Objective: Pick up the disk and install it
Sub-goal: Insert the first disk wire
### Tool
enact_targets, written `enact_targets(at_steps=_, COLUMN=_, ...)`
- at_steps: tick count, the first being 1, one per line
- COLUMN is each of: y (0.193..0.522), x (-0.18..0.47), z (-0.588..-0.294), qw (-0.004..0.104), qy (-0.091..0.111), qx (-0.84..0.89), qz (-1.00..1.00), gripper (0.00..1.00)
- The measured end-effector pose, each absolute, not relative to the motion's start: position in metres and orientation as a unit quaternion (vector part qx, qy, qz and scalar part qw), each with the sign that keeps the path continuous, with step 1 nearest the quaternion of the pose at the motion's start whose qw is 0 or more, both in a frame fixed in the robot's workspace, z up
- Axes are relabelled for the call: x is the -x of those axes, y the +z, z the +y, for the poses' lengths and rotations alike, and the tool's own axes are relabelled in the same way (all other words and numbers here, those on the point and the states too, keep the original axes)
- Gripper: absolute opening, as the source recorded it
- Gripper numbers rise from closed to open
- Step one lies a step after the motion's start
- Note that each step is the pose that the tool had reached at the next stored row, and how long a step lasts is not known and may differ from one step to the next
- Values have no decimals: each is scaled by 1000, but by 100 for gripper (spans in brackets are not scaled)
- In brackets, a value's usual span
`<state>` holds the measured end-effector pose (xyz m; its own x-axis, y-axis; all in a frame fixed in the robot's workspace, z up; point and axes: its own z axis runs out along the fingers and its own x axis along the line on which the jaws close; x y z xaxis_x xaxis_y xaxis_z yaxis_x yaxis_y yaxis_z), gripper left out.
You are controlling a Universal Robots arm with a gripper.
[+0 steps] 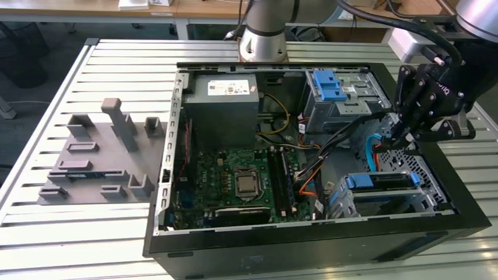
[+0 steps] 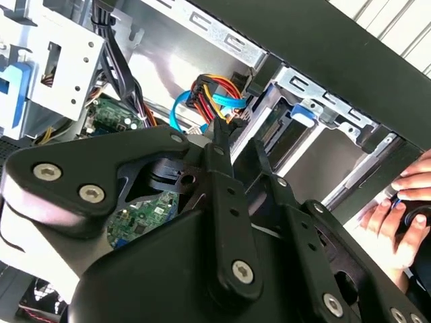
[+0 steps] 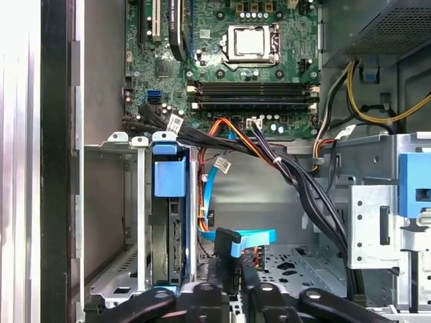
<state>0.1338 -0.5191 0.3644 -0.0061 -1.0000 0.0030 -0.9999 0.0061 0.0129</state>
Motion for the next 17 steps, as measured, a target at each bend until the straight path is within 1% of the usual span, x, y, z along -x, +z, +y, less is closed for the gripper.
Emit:
enact_targets(at_steps=1, y=363, x=-134, z=-519, qw=8, qy=-1, qx=-705, qz=-709, gripper=31)
enact_targets(at_steps=6, y=360, x=-134, z=-519, qw=12, qy=3, qx=-705, qz=-709, gripper=31)
enact_targets(at_steps=8, y=359, x=-134, z=-519, qw=14, qy=5, qx=-705, qz=-709, gripper=29)
enact_targets(at_steps=10, y=358, x=-134, z=-519, qw=15, qy=6, qx=-705, qz=-709, gripper=17)
enact_targets(at_steps=13, y=358, x=-134, z=-519, qw=15, qy=6, qx=-705, qz=-709, gripper=16)
enact_targets(at_steps=17, y=358, x=-135, z=-519, qw=8, qy=-2, qx=-705, qz=-709, gripper=16)
